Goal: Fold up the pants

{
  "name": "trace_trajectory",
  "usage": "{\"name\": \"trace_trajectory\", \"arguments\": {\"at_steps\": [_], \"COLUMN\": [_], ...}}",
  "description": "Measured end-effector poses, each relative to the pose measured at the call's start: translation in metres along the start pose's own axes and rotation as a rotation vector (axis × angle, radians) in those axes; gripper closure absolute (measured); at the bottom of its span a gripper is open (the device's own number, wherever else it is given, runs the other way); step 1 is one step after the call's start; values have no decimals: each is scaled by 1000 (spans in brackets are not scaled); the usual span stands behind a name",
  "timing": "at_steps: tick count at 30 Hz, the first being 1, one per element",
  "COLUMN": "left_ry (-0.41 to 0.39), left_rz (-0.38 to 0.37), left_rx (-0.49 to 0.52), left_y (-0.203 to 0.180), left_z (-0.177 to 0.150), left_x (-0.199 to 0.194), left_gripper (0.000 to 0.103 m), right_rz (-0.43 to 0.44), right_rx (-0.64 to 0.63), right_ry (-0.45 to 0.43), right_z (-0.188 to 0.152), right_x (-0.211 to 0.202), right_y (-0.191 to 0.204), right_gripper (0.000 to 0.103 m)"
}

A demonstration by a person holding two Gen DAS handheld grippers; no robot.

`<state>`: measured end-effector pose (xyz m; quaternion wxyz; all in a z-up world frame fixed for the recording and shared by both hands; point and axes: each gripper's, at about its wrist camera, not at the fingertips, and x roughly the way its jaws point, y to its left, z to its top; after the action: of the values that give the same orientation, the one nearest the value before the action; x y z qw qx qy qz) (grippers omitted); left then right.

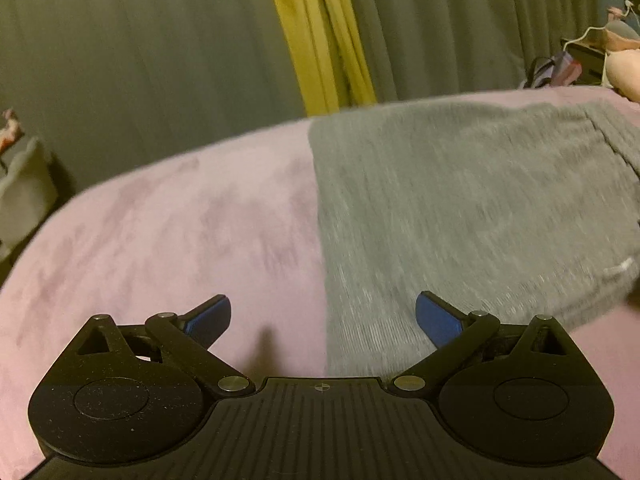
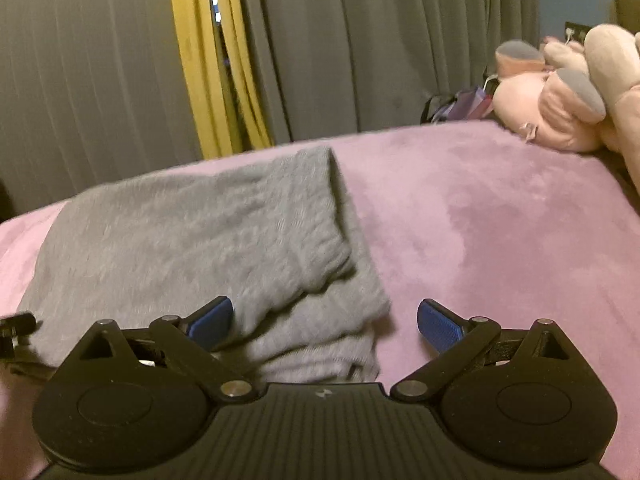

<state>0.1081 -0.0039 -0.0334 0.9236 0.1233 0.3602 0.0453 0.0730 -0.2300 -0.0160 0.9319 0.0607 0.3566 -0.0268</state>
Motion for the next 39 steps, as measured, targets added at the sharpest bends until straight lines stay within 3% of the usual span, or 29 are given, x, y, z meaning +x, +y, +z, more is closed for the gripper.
{"name": "trace_trajectory", "arguments": {"at_steps": [7,12,14,16,18,21,23,25,27,28,30,34,37,39], "left_ry": [30,22,20,19,26,45,76,90,84,97,132,201,226,201], "left_rz": [-35,-12,-3,0,-4,-50,-133,-226,-262,-257,-222,-205,-186,-205], "left_rx": [-116,-75,-63,-64,-77,-125,-199,-286,-325,-316,-300,-322,-354,-365], "left_y": [15,7,6,7,9,13,18,25,26,23,19,19,25,26], "left_z": [-2,-3,-3,-4,-4,-3,-5,-10,-12,-12,-12,-14,-16,-15], "left_x": [6,4,4,2,0,-9,-15,-19,-19,-16,-7,14,23,19], "left_gripper": [0,0,0,0,0,1,1,1,1,1,1,0,0,1], "right_rz": [-15,-62,-100,-200,-212,-72,109,328,498,537,546,473,483,521], "right_rx": [-11,-79,-121,-204,-209,-143,-11,191,359,419,468,533,699,785], "right_ry": [44,41,55,80,85,41,101,192,251,258,232,178,171,178], "right_z": [-10,-15,-15,-20,-22,-18,-17,-21,-26,-27,-25,-18,-21,-26], "right_x": [2,2,-1,-2,-8,-24,-22,-11,2,7,13,24,32,33], "right_y": [-1,8,12,19,19,18,12,-1,-10,-14,-21,-47,-75,-83], "right_gripper": [4,4,4,4,4,4,14,15,15,15,14,14,14,13]}}
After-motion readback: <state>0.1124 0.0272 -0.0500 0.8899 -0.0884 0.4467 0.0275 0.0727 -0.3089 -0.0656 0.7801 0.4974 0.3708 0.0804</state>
